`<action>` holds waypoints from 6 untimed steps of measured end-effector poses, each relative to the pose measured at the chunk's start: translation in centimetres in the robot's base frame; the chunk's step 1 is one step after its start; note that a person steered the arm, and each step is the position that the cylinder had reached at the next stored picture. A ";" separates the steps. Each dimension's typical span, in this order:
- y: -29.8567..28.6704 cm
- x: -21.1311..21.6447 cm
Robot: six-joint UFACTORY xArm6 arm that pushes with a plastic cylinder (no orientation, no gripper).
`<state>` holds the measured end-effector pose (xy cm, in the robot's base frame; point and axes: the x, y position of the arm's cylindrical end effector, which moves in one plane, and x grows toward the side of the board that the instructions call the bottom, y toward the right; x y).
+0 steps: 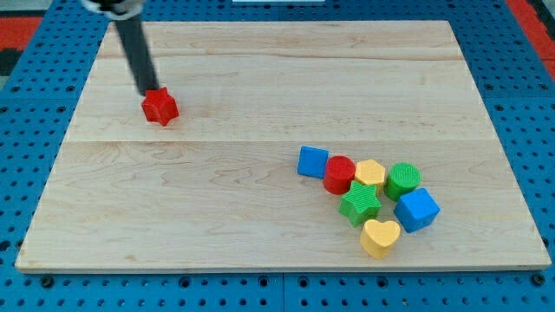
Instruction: Move red star to the center left of the board
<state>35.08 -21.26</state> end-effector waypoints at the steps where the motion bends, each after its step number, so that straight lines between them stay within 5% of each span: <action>1: 3.3 0.2; 3: 12.9 1.8; 6: 1.4 4.3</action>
